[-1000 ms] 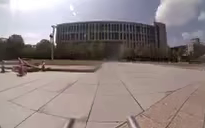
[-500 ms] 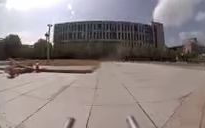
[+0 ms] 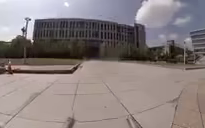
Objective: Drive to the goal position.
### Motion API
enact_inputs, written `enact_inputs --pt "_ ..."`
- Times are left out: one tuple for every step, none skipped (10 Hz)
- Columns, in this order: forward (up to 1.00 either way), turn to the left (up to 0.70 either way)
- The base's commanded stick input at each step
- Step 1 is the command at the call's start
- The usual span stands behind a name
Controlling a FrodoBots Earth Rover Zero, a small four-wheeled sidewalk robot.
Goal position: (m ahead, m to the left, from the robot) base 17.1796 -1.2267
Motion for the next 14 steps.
enact_inputs --pt "0.70 0.05" --pt "0.70 0.05" --pt "0.70 0.05" --pt "0.70 0.05" --pt "0.70 0.05" --pt "0.70 0.05" --pt "0.70 0.05" --pt "0.70 0.05" --pt "0.70 0.05" --pt "0.70 0.05" --pt "0.70 0.05" --pt "0.70 0.05" --pt "0.70 0.05" --pt "0.70 0.05"
